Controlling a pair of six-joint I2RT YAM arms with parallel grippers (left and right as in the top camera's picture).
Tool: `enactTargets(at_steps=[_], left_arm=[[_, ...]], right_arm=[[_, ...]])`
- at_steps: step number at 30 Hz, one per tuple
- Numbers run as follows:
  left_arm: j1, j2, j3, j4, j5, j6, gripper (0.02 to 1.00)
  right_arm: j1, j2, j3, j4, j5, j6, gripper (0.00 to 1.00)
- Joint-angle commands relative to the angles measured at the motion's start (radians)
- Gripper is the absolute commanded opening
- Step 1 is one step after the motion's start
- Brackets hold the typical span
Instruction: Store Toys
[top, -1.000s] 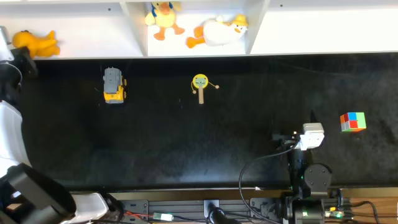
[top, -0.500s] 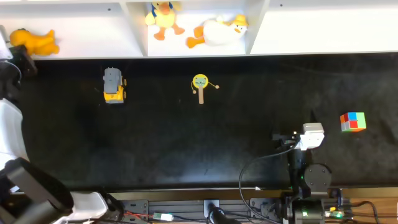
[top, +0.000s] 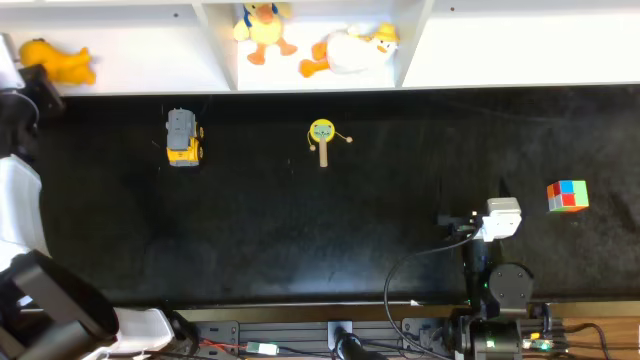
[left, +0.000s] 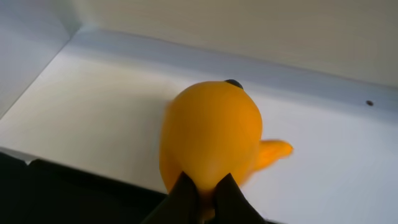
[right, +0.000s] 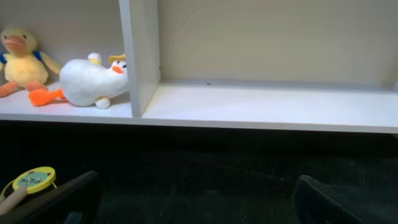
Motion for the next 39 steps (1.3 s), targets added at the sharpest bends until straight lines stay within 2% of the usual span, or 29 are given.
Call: enactTargets(at_steps=[1, 39], left_arm=[[-0.021, 0.024, 0.023, 0.023, -0.031, -0.008, 0.056], [-0.073, 0.089, 0.023, 0.109, -0.050, -0.011, 0.051]], right_arm=[[-0.005, -0.009, -0.013, 0.004, 0.008, 0.011, 0.996], [-0.005, -0.009, -0.013, 0.004, 0.008, 0.011, 0.996]])
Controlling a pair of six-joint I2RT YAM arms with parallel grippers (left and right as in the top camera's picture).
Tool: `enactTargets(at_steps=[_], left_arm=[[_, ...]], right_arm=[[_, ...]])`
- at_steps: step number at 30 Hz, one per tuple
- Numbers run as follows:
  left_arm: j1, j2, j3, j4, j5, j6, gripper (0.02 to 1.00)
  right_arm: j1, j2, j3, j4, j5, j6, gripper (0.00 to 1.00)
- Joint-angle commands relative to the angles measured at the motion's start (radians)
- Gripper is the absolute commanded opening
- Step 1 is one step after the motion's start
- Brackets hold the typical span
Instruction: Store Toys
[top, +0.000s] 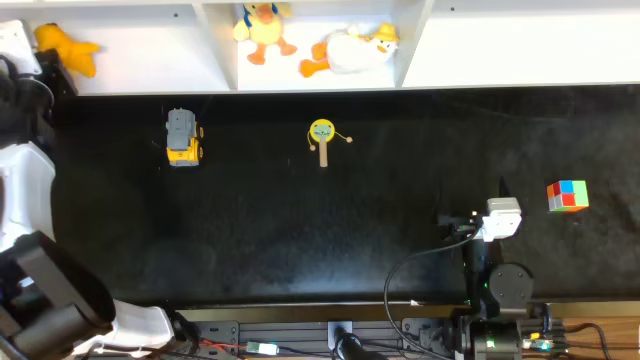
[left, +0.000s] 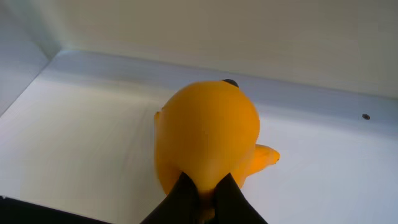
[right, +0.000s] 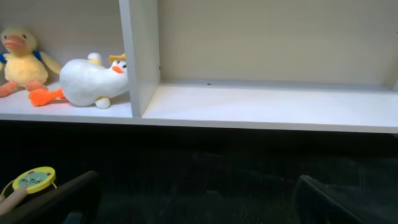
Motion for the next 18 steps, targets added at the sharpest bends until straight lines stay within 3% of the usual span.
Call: enactTargets(at_steps=[1, 10, 18], left_arm=[[-0.009, 0.027, 0.013, 0.002, -0.013, -0.010, 0.051], [-0.009, 0.028, 0.013, 0.010, -0.019, -0.010, 0.051], [-0.009, 0.028, 0.013, 0.010, -0.019, -0.010, 0.283]], right_arm=[[-0.005, -0.009, -0.013, 0.005, 0.009, 0.011, 0.996], [-0.005, -0.009, -0.013, 0.005, 0.008, 0.011, 0.993], [-0.005, -0.009, -0.013, 0.005, 0.008, 0.011, 1.000]])
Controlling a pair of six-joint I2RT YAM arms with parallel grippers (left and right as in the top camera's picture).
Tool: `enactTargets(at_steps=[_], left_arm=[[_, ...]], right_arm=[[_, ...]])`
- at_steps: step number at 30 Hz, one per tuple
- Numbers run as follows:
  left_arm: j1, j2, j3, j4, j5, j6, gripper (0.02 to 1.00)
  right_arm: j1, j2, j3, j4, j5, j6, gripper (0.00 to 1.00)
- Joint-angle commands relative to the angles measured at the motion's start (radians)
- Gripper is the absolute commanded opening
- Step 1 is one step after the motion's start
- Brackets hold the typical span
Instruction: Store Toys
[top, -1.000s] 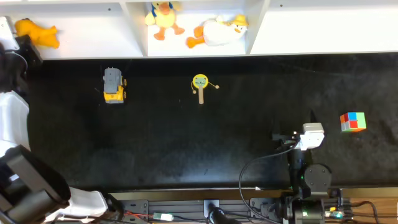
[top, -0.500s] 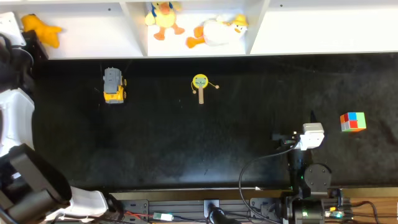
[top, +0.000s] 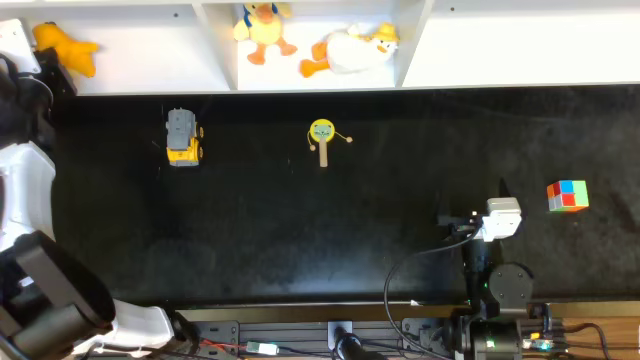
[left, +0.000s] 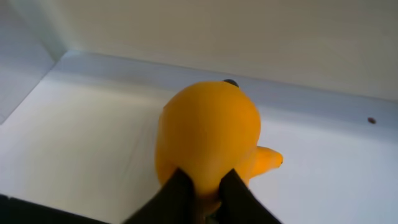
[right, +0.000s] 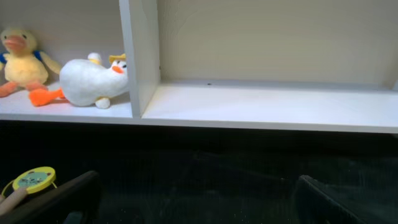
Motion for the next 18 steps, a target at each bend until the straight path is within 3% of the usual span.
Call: enactTargets(at_steps=[1, 4, 9, 11, 16, 18], left_arm=[[-0.009, 0.026, 0.013, -0.002, -0.006, -0.006, 0.283], [-0.009, 0.026, 0.013, -0.002, -0.006, -0.006, 0.318], [-0.009, 0.026, 0.013, -0.002, -0.006, -0.006, 0.489], [-0.009, 0.026, 0.013, -0.003, -0.006, -0.006, 0.592], [-0.009, 0.026, 0.013, -0.018, -0.003, -0.006, 0.976], [-0.009, 0.026, 0.013, -0.020, -0.003, -0.006, 0.998]], right_arm=[[-0.005, -0.009, -0.013, 0.005, 0.009, 0.011, 0.996], [-0.005, -0.009, -0.013, 0.004, 0.008, 0.011, 0.996], [-0.005, -0.009, -0.013, 0.005, 0.008, 0.011, 0.996], [-0.005, -0.009, -0.013, 0.005, 0.009, 0.011, 0.996], [-0.005, -0.009, -0.013, 0.005, 0.008, 0.011, 0.996], [-0.005, -0.009, -0.013, 0.005, 0.009, 0.011, 0.996]])
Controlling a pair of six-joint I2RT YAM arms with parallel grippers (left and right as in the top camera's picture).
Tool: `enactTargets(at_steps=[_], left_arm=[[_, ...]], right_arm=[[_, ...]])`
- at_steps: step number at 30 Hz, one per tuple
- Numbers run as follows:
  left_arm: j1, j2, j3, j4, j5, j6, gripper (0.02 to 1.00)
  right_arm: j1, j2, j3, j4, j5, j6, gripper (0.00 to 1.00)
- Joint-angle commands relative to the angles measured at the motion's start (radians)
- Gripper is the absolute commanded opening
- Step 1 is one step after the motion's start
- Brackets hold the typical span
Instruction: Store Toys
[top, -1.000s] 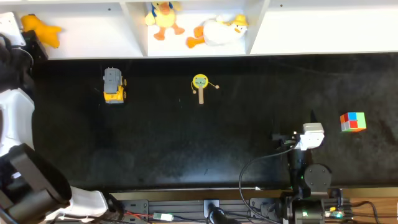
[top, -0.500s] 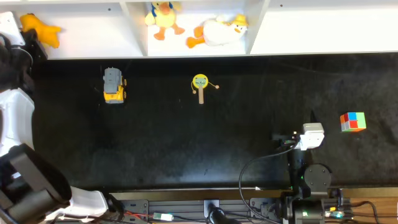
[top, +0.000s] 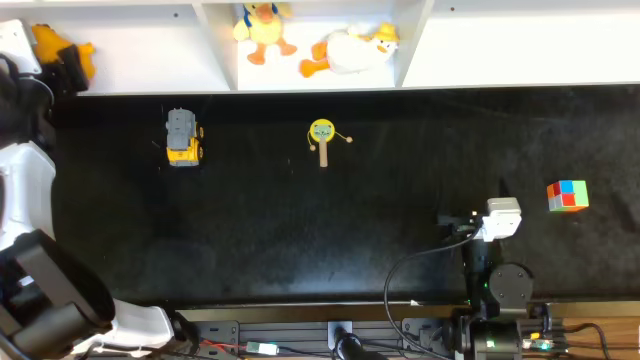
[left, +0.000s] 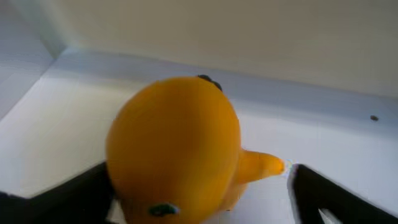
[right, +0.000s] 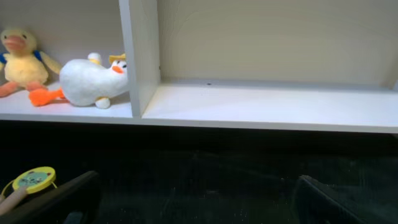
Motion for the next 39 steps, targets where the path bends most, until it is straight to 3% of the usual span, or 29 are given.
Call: enactTargets(at_steps=[1, 20, 39], left_arm=[[-0.009, 0.023, 0.013, -0.010, -0.002, -0.007, 1.000], [-0.009, -0.026, -0.002, -0.118, -0.006, -0.002, 0.998], [-0.009, -0.291, -0.248, -0.153, -0.031, 0.023, 0.998]], right_arm=[[-0.005, -0.009, -0.013, 0.005, 0.008, 0.011, 0.993], [-0.005, -0.009, -0.013, 0.005, 0.009, 0.011, 0.993], [-0.005, -0.009, -0.013, 0.005, 0.008, 0.011, 0.996]])
